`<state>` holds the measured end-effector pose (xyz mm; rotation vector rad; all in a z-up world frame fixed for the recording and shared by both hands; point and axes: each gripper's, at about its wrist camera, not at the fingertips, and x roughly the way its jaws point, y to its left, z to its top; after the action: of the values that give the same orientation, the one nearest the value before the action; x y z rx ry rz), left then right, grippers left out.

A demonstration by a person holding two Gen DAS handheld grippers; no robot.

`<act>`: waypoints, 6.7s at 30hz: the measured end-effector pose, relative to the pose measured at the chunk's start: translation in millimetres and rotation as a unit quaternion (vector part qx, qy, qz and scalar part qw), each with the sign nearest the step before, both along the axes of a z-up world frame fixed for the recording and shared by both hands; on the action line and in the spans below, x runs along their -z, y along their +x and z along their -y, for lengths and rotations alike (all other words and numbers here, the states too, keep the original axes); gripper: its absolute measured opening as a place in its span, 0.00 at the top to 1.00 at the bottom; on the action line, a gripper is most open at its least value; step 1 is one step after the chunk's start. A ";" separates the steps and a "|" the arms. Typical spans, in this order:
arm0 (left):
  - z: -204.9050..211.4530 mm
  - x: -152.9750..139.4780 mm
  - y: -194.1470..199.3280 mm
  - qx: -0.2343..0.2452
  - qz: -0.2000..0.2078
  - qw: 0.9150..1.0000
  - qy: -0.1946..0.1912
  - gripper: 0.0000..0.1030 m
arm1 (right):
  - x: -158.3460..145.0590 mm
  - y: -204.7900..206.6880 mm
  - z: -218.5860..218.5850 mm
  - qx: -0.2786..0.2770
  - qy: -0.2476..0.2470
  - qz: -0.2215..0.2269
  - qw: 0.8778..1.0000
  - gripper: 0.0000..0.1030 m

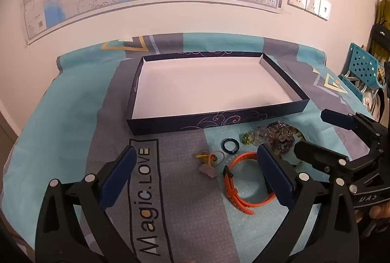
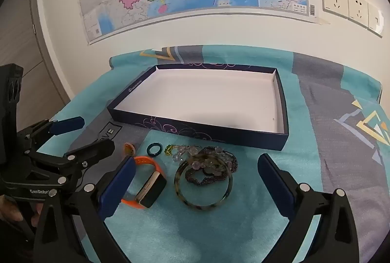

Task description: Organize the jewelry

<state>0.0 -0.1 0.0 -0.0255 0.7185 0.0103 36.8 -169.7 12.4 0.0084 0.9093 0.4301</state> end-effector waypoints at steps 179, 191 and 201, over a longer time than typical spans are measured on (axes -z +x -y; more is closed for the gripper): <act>-29.3 0.0 191.1 0.118 -0.059 0.991 -0.018 0.89 | 39.1 206.8 21.0 0.059 0.084 -0.122 0.987 0.93; -28.2 13.5 233.5 0.113 -0.094 0.989 0.010 0.89 | 60.9 236.4 11.5 0.083 0.056 -0.158 0.982 0.93; -21.7 16.8 251.2 0.103 -0.121 0.987 0.015 0.88 | 58.5 234.5 11.1 0.095 0.047 -0.145 0.984 0.87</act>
<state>251.2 21.6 -16.8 0.0798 0.9604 -0.1775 271.3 -180.8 -46.2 0.2474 1.1625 0.2960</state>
